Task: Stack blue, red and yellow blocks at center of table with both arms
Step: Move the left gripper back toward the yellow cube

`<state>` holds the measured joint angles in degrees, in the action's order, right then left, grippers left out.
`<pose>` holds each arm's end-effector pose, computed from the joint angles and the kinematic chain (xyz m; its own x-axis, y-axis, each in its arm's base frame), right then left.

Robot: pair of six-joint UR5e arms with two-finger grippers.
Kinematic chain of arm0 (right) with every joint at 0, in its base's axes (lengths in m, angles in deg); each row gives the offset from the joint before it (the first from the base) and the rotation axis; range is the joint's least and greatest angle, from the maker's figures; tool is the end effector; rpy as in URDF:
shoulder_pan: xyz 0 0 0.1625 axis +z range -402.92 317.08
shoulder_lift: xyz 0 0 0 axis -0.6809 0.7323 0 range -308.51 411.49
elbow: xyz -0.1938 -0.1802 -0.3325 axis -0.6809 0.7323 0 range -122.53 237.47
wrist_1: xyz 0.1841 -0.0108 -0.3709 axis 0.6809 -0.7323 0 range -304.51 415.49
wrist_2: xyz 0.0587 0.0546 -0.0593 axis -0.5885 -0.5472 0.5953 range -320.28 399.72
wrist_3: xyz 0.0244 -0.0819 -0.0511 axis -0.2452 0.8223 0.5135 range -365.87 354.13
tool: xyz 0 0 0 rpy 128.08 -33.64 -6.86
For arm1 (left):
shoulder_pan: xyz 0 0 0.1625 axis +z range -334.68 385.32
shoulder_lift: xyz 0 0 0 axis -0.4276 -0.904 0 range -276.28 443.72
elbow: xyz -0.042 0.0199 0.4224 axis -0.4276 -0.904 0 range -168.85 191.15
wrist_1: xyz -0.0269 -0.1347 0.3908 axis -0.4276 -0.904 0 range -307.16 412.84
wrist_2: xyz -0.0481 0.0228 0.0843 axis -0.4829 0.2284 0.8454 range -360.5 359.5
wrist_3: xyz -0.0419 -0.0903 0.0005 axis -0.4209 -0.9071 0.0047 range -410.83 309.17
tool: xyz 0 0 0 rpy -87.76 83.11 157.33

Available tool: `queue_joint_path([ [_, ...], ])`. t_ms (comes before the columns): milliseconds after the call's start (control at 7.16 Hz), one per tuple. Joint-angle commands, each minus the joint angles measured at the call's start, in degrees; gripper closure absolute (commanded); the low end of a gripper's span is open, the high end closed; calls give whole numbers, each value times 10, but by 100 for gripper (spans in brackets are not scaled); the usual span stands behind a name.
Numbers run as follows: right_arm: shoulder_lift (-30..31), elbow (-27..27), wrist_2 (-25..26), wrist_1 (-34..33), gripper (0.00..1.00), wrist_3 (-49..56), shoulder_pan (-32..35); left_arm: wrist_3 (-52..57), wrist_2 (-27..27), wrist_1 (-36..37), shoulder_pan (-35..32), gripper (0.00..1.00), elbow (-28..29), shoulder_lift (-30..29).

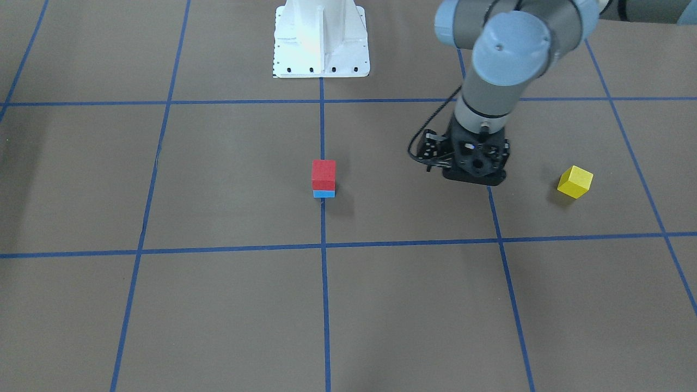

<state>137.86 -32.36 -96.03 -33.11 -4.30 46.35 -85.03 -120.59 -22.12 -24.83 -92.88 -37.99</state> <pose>0.0552 -0.5243 0.6236 0.6964 -0.0968 0.7111 0.0318 0.9940 0.1042 0.3378 -0.5346 0.2662 0.7234 0.2501 -0.6436 -0.1745 0.9681 0.1800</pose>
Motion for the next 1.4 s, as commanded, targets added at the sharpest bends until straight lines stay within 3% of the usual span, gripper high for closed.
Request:
queue_joint_path([
  [0, 2, -58, 1, -69, 1, 5, 2, 140, -14, -64, -66, 0, -42, 162],
  [279, 2, -64, 8, -81, 1, 14, -1, 174, -14, -217, -65, 0, -22, 252],
  [559, 2, -63, 11, -81, 1, 14, -1, 252, -14, -231, -67, 0, 2, 257],
  [1257, 2, -60, 12, -81, 1, 14, -1, 250, -15, -235, -65, 0, 49, 284],
])
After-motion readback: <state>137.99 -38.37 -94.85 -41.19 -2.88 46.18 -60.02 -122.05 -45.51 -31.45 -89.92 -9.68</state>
